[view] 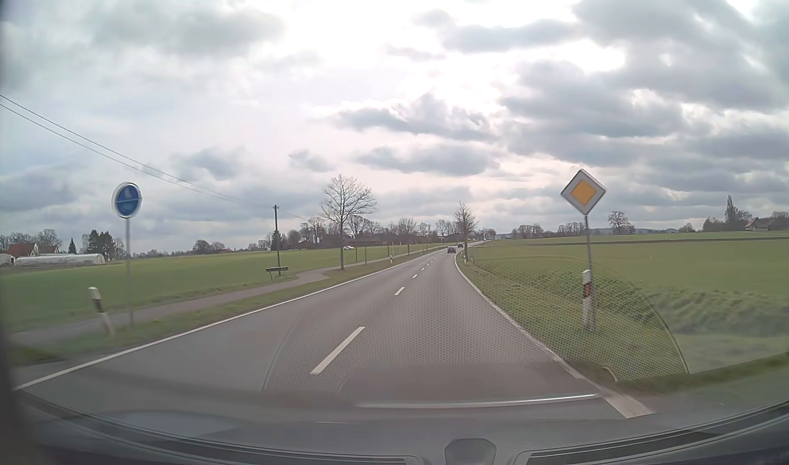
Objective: Follow the waypoints while adhering to traffic rules and regulations
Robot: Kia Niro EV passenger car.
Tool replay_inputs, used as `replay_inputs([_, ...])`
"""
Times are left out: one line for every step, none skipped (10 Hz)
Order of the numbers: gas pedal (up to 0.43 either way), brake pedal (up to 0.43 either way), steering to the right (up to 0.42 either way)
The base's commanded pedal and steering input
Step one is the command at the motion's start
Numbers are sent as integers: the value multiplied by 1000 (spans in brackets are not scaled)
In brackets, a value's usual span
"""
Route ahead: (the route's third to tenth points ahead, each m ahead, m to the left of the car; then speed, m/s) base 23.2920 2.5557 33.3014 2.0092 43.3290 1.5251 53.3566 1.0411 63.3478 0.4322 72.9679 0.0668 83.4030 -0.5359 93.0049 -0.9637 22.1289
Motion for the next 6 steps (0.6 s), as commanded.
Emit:
replay_inputs([197,0,1])
replay_inputs([197,0,1])
replay_inputs([197,0,2])
replay_inputs([197,0,7])
replay_inputs([197,0,10])
replay_inputs([197,0,10])
